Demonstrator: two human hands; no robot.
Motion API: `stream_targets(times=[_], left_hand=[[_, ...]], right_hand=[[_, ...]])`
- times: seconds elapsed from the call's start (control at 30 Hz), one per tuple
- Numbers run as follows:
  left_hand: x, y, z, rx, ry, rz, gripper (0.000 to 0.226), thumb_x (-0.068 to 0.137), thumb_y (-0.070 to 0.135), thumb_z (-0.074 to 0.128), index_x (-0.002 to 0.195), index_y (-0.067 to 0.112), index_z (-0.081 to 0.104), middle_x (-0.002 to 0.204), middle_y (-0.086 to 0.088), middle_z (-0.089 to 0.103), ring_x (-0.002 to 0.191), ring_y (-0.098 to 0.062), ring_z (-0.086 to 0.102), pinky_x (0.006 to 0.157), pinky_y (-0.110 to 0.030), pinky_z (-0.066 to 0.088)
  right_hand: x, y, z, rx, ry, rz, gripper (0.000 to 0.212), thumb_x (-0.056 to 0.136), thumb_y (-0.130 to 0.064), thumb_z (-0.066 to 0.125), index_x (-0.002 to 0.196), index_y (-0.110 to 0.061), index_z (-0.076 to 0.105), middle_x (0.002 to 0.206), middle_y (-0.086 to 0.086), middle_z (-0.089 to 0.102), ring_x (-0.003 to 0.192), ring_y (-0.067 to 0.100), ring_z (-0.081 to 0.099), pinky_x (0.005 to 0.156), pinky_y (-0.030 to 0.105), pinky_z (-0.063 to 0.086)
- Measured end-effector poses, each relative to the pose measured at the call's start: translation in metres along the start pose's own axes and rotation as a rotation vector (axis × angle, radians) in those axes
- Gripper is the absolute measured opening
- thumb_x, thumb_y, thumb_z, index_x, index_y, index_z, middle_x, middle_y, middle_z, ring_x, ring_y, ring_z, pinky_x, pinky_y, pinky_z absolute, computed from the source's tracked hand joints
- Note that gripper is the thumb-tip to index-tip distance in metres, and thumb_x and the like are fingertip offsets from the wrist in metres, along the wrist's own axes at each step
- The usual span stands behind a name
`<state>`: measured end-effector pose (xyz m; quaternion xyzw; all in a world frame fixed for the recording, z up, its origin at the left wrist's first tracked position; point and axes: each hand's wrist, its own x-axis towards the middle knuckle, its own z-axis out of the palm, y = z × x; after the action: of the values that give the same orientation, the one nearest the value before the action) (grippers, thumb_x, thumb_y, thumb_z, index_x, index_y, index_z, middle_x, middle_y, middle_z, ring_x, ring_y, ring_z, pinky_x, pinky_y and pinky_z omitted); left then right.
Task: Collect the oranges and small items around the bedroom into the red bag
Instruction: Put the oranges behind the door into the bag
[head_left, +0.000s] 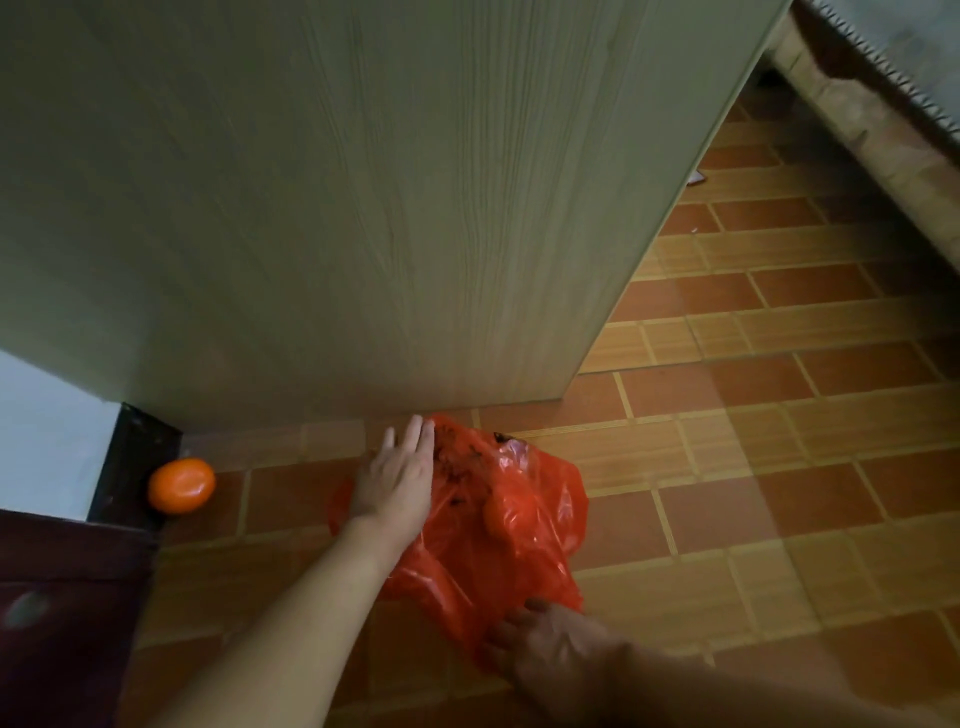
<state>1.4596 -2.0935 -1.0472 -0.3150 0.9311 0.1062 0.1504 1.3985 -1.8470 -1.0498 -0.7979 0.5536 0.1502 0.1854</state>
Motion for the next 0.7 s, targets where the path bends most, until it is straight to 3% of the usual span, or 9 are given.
stream_targets(times=[0.07,0.17,0.23,0.3,0.5,0.6,0.7], left_hand=[[-0.002,0.003,-0.002,-0.026,0.015,0.017,0.069,0.101,0.018,0.042,0.165,0.019,0.016,0.173,0.001,0.011,0.153,-0.035,0.027,0.117,-0.052,0.035],[-0.005,0.007,0.002,-0.030,0.057,0.108,0.067,0.102,0.039,0.041,0.164,0.021,0.024,0.173,-0.001,0.010,0.154,-0.033,0.026,0.121,-0.055,0.028],[-0.008,0.006,0.006,-0.004,0.085,0.169,0.066,0.103,0.045,0.039,0.163,0.020,0.027,0.174,-0.003,0.009,0.158,-0.030,0.016,0.126,-0.056,0.018],[-0.012,0.000,0.009,0.015,0.108,0.202,0.068,0.101,0.046,0.038,0.162,0.019,0.029,0.174,-0.005,0.007,0.161,-0.028,0.007,0.128,-0.056,0.011],[-0.033,-0.005,0.018,0.074,0.008,0.375,0.088,0.094,0.066,0.045,0.166,0.023,0.018,0.173,0.000,-0.015,0.158,-0.022,-0.019,0.128,-0.058,-0.002],[-0.035,-0.006,0.020,0.112,-0.146,0.344,0.117,0.082,0.080,0.058,0.166,0.021,0.002,0.170,-0.001,-0.026,0.156,-0.026,-0.027,0.126,-0.064,-0.005],[-0.035,-0.011,0.024,0.145,-0.263,0.273,0.136,0.072,0.080,0.070,0.165,0.019,-0.009,0.169,-0.003,-0.031,0.155,-0.029,-0.029,0.125,-0.065,-0.008]], right_hand=[[0.009,-0.003,-0.010,0.097,0.150,0.031,0.033,0.099,-0.047,0.047,0.116,-0.025,0.065,0.113,-0.001,0.066,0.107,0.022,0.061,0.102,0.049,0.050],[0.027,0.015,-0.034,0.112,0.294,0.151,0.050,0.100,-0.043,0.047,0.143,-0.018,0.050,0.150,0.011,0.047,0.143,0.033,0.037,0.119,0.060,0.028],[0.032,0.033,-0.039,0.121,0.254,0.238,0.061,0.102,-0.041,0.047,0.157,-0.018,0.032,0.165,0.011,0.027,0.156,0.035,0.014,0.122,0.063,0.009],[0.030,0.048,-0.029,0.109,0.197,0.300,0.067,0.105,-0.049,0.042,0.162,-0.019,0.020,0.170,0.012,0.013,0.158,0.034,0.004,0.121,0.065,-0.003],[0.003,0.085,-0.001,0.220,0.039,0.456,0.101,0.094,-0.078,0.037,0.163,-0.024,-0.015,0.169,0.005,-0.021,0.156,0.027,-0.019,0.126,0.058,-0.008],[0.000,0.100,0.013,0.286,0.001,0.508,0.119,0.083,-0.088,0.044,0.159,-0.028,-0.025,0.168,0.004,-0.023,0.156,0.025,-0.019,0.124,0.054,-0.013],[-0.001,0.112,0.028,0.364,-0.013,0.537,0.133,0.071,-0.095,0.052,0.159,-0.031,-0.025,0.171,0.004,-0.016,0.158,0.024,-0.013,0.122,0.050,-0.016]])
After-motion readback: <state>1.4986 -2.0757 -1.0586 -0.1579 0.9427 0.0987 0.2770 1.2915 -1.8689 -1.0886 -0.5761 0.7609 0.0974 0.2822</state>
